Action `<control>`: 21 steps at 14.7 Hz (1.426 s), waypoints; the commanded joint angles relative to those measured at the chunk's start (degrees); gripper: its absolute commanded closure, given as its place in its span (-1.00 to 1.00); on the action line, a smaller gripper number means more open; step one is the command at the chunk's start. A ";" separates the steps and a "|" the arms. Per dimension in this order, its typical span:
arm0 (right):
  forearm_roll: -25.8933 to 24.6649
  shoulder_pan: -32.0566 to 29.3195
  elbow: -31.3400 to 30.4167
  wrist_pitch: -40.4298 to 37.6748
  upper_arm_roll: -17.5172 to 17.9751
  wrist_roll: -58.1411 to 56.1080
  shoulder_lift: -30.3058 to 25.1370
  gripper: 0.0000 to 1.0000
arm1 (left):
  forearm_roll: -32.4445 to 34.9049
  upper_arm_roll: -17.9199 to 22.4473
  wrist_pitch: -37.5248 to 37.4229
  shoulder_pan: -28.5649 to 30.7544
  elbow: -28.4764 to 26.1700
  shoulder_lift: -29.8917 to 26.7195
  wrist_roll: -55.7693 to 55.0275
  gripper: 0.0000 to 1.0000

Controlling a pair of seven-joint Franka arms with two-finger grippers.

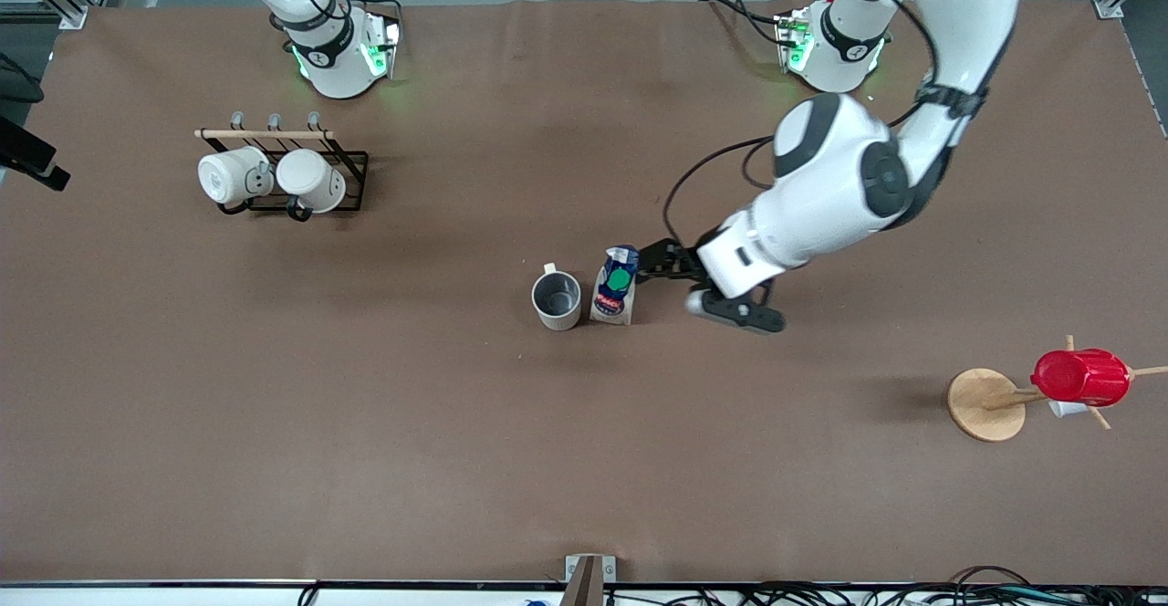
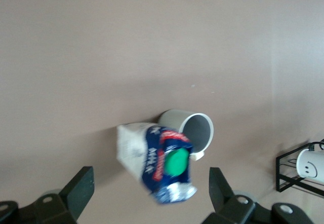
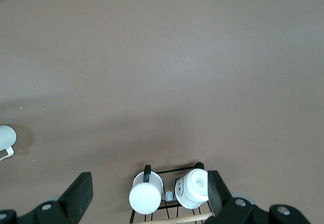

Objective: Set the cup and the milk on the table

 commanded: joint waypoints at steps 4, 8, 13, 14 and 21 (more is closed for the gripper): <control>0.31 -0.06 -0.65 1.42 -0.04 -0.44 -0.28 -1.00 | 8.07 0.11 -9.81 9.79 -2.55 -9.79 5.82 -1.00; 0.40 -0.15 -0.65 1.43 -0.04 -0.27 -0.28 -1.00 | 11.36 14.39 -19.99 0.16 -2.21 -16.81 3.45 -1.00; 1.28 -0.15 -0.65 1.60 -0.04 1.84 -0.28 -1.00 | 13.02 22.61 -26.79 -5.85 -2.03 -22.45 4.14 -1.00; 1.28 -0.24 -0.65 1.87 -0.04 1.93 -0.28 -1.00 | 15.38 22.61 -26.97 -5.85 -1.94 -23.68 3.45 -1.00; 1.19 -0.33 -0.65 1.95 -0.12 1.84 -0.28 -1.00 | 16.99 23.49 -31.98 -6.20 -1.33 -25.18 4.24 -1.00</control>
